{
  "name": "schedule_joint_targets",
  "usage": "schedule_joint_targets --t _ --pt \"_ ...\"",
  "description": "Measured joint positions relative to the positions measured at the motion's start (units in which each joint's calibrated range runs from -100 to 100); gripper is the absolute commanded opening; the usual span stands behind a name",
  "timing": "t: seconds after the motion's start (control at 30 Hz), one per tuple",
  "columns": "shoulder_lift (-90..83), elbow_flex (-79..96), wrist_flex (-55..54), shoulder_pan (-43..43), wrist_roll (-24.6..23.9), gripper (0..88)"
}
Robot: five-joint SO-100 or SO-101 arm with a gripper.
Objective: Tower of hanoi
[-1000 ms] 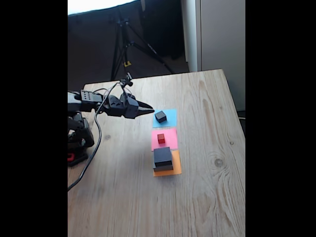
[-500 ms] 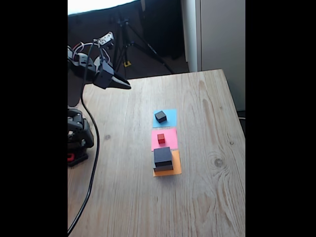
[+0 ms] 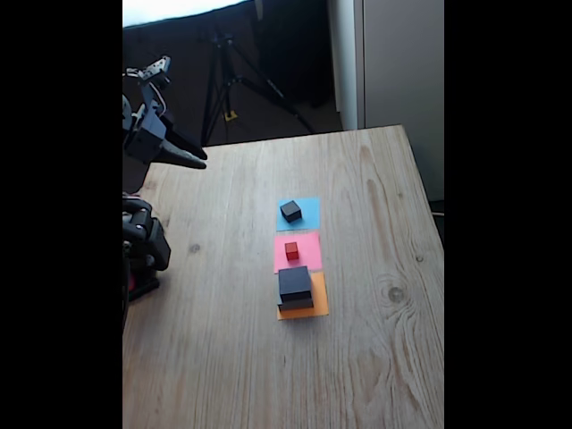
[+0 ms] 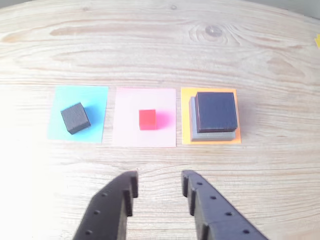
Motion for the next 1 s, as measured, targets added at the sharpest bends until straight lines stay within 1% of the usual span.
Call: schedule_joint_targets --t 0.13,0.2,0.3,0.43,0.57,0.7,0.87,1.0 --pt "-2.7 9.8 -4.6 0.7 2.3 11.5" --pt "-4.2 16.5 -8.8 1.5 3.8 11.8" --pt "-5.8 26.9 -16.4 2.7 4.5 12.5" --pt "-6.1 40.2 -29.4 2.6 4.5 14.6" --pt "-6.1 51.9 -44.3 2.7 4.5 19.9" --pt "-6.1 63.3 -60.9 2.7 4.5 20.9" --pt "-5.6 73.7 -76.2 2.7 4.9 21.8" --pt "-3.5 83.7 -91.1 2.7 4.9 21.5"
